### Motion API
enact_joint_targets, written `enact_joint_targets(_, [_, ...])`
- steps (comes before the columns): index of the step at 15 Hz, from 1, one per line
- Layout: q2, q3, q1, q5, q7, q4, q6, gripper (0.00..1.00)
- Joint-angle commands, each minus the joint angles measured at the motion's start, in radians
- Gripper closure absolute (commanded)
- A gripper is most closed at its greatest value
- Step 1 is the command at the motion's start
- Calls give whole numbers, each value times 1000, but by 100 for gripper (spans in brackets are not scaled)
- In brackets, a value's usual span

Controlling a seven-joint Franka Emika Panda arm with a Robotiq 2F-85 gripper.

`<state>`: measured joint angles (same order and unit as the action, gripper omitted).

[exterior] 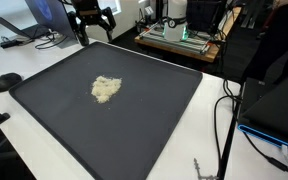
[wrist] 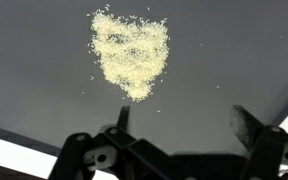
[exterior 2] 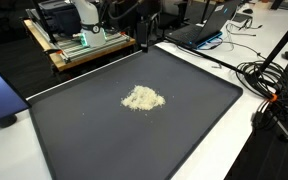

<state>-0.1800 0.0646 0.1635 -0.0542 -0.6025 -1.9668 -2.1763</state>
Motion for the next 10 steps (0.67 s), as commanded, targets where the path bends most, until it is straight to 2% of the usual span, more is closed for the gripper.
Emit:
enact_joint_targets(1, [125, -56, -1, -60, 18, -135, -113, 0])
enact_joint_targets(6, [219, -123, -15, 12, 109, -254, -267, 0])
enact_joint_targets(7, [155, -122, -21, -19, 60, -173, -209, 0])
enact_joint_targets(10, [160, -128, -24, -18, 63, -183, -216, 0])
